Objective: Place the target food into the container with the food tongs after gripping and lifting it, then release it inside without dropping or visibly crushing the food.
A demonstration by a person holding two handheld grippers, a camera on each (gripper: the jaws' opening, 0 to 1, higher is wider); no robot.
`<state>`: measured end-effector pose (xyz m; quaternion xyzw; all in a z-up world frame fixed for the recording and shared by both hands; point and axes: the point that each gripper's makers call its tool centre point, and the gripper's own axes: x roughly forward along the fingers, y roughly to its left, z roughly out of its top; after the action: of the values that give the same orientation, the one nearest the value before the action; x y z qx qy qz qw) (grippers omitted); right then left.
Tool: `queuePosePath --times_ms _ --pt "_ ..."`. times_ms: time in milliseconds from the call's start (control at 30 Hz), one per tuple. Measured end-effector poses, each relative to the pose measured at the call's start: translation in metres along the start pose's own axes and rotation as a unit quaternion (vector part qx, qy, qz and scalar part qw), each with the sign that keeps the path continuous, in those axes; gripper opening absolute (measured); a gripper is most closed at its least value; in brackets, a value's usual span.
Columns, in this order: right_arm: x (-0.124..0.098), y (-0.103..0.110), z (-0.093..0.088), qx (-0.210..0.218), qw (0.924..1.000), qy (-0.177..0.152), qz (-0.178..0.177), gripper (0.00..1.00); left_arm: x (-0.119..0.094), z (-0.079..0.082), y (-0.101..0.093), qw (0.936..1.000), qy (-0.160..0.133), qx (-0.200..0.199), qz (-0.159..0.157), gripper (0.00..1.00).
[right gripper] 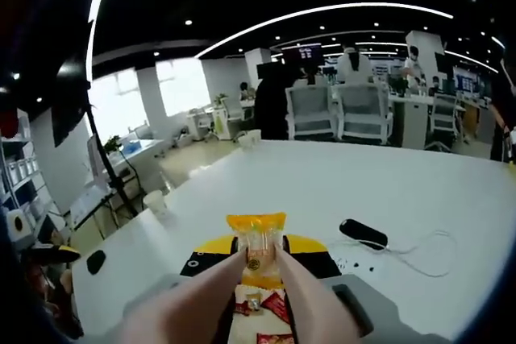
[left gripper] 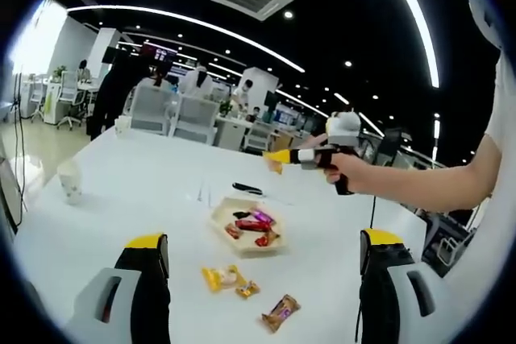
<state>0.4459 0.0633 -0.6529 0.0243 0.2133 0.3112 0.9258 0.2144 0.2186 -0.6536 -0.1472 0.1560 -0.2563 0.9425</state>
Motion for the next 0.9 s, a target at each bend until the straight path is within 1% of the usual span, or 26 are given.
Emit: queuePosePath --times_ms 100,233,433,533,600,700,800,900 --pt "0.003 0.003 0.000 0.003 1.0000 -0.001 0.003 0.21 -0.002 0.002 0.001 1.0000 -0.005 0.000 0.002 0.99" --pt "0.008 0.004 -0.005 -0.001 1.0000 0.005 0.002 0.22 0.000 -0.003 0.006 1.0000 0.004 -0.004 0.004 0.99" --pt "0.009 0.002 -0.007 -0.007 1.0000 0.007 0.000 0.25 0.002 0.001 0.010 1.0000 -0.001 -0.005 0.005 0.99" --pt "0.008 0.002 -0.009 0.001 1.0000 0.004 0.004 0.27 0.007 -0.001 0.011 1.0000 0.002 -0.006 0.003 0.99" --pt "0.007 0.003 -0.011 0.020 0.9997 0.008 0.010 0.27 0.008 -0.002 0.011 1.0000 0.003 -0.007 0.002 0.99" --pt "0.003 0.001 -0.014 0.017 0.9998 0.008 0.006 0.28 0.011 -0.003 0.012 1.0000 0.004 -0.008 0.001 0.99" --pt "-0.003 0.001 -0.021 0.038 0.9992 0.009 0.007 0.28 0.016 -0.008 0.012 0.9999 0.004 -0.016 0.002 0.99" --pt "-0.007 0.005 -0.031 0.039 0.9992 0.010 0.007 0.29 0.020 -0.012 0.012 0.9998 0.004 -0.020 0.001 0.99"
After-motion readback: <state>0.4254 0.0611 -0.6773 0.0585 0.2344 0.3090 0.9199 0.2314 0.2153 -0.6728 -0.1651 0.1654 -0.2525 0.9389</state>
